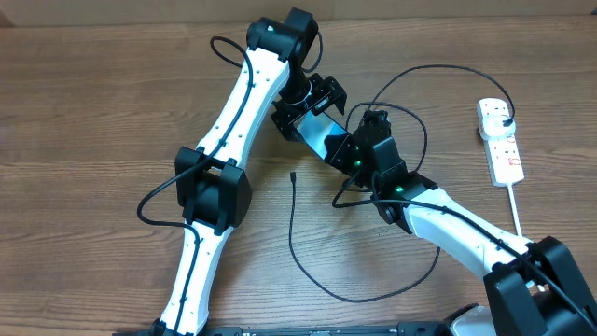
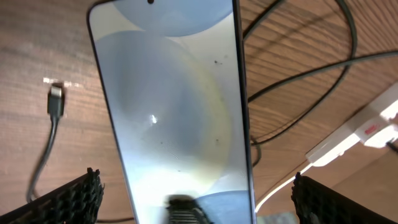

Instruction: Plug charger to phone and switch on socket

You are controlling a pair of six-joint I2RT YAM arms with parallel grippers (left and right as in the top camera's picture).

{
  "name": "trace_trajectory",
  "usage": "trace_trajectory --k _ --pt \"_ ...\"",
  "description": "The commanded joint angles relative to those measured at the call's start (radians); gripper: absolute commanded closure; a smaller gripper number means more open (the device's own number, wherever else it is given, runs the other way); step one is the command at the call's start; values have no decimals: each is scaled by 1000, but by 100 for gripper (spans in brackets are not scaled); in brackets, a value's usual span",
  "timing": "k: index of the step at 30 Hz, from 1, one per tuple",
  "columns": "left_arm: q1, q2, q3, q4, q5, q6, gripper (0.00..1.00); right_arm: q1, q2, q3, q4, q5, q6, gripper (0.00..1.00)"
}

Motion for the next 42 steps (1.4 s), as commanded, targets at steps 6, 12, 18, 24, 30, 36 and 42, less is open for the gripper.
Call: trace_trajectory --k 6,12,18,24,30,36,42 --pt "64 -168 24 -20 -136 319 0 -94 -31 28 0 -76 6 96" --pt "144 -267 23 -145 -225 484 0 -232 -148 28 -103 -178 0 96" --pt "174 -286 19 -146 -212 570 1 -293 -257 28 -135 -245 -133 96" --pt "147 -286 -13 -134 -129 571 0 -283 -258 27 -131 -244 -135 96" --pt "50 -340 -19 -146 -230 557 2 -314 -258 27 -138 -298 -140 96" --pt "27 -408 -156 -136 -272 563 2 -328 -258 27 -138 -356 -150 96" --pt "39 -580 -524 89 -242 598 2 -328 -258 27 -138 -375 -149 96"
